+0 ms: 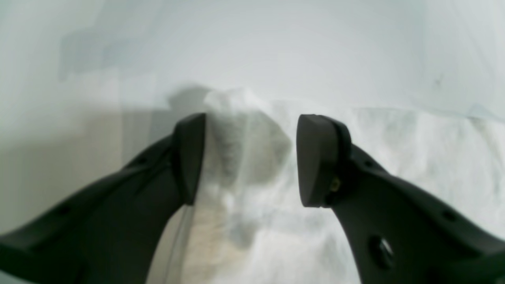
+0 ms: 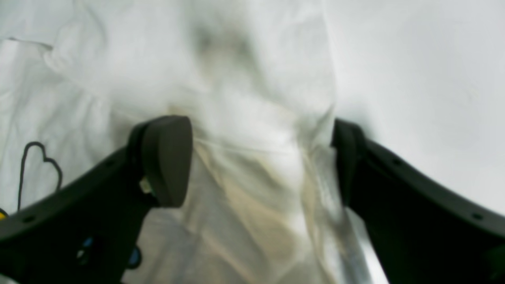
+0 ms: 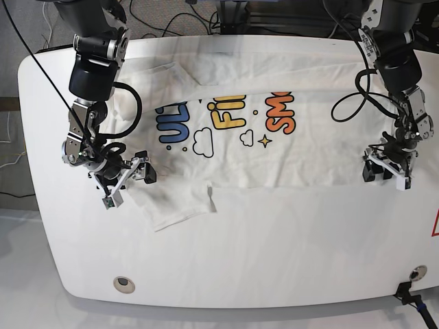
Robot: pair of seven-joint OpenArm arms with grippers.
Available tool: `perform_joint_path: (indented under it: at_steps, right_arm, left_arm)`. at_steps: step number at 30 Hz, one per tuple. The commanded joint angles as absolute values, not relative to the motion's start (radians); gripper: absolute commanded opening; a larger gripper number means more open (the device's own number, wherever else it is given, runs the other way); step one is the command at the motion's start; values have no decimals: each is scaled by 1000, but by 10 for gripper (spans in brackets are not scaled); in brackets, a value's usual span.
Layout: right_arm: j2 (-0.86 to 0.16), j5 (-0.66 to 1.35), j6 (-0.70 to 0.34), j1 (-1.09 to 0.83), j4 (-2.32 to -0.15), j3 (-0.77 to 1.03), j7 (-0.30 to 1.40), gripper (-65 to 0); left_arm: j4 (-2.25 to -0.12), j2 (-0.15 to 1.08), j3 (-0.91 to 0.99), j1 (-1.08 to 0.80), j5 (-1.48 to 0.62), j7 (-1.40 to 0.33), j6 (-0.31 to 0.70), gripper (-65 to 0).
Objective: Fold the T-shirt properly
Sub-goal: 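Lower both grippers and close them on the shirt's hem edge, then lift the hem with both grippers and fold it over onto the collar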
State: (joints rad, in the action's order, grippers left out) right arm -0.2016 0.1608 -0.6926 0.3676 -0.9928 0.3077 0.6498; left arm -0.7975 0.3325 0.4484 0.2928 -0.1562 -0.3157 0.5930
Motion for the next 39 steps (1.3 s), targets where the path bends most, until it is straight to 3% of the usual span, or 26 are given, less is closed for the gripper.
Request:
perform_joint_path:
  at_steps: [1, 4, 7, 12, 14, 16, 25, 39]
  right_arm:
    - [-208, 160, -698, 384, -1003, 309, 654, -185]
    - [-208, 160, -698, 384, -1003, 309, 654, -185]
    - [-208, 159, -698, 384, -1003, 309, 653, -229]
    - [-208, 160, -698, 386, -1004, 308, 651, -494]
    - [-208, 160, -698, 387, -1006, 308, 651, -595]
    - [-208, 162, -698, 387, -1006, 309, 651, -650]
    - [-211, 163, -698, 387, -1082, 314, 719, -650]
    - [-216, 162, -698, 226, -1524, 314, 1063, -650]
  left_arm:
    - [-812, 348, 449, 312, -160, -317, 598, -382]
    - [-812, 348, 449, 314, -160, -315, 598, -524]
    - [-814, 348, 450, 315, -160, -312, 595, -575]
    - [-817, 349, 452, 315, -162, -309, 595, -578]
    - [-831, 352, 455, 315, -162, -309, 595, -634]
    - [-860, 352, 470, 315, -162, -311, 595, -650]
    - [-958, 355, 475, 294, -162, -315, 598, -650]
    - [-1204, 355, 476, 84, -162, -317, 598, -650]
